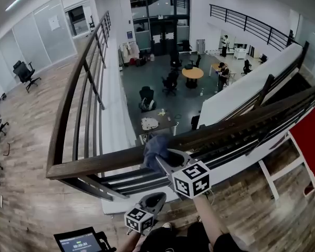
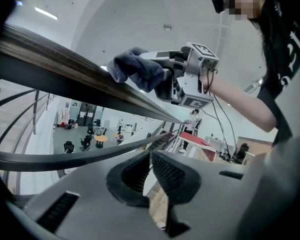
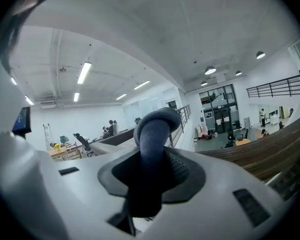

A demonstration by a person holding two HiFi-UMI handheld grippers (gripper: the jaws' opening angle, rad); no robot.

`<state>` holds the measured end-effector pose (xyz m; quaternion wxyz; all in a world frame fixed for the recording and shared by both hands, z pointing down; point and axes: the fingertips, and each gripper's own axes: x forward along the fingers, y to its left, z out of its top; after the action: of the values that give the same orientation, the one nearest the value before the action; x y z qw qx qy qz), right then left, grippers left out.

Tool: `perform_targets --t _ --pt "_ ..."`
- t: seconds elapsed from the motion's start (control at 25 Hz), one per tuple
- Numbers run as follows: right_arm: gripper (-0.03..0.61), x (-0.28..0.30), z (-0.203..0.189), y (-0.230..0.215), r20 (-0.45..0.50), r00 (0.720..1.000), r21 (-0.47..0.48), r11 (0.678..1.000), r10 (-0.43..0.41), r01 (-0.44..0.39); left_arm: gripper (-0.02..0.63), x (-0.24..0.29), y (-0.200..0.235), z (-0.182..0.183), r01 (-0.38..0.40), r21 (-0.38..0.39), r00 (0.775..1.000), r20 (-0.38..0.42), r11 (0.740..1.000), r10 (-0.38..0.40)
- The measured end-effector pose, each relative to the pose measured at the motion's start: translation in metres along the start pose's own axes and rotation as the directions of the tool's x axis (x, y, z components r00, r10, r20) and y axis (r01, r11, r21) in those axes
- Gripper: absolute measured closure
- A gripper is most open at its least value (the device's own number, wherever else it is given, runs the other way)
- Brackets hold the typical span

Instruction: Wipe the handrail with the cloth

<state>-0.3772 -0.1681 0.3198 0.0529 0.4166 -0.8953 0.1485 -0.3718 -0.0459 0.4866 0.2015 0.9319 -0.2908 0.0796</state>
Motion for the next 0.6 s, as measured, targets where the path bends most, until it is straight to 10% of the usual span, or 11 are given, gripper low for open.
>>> perform_targets --t 0.6 --pt "0.474 -0.085 0.009 -0.212 -0.086 0.995 -0.008 0.998 -0.056 0.055 0.609 0.164 -0.046 0.035 -0.1 -0.048 0.993 0.062 0.994 0.103"
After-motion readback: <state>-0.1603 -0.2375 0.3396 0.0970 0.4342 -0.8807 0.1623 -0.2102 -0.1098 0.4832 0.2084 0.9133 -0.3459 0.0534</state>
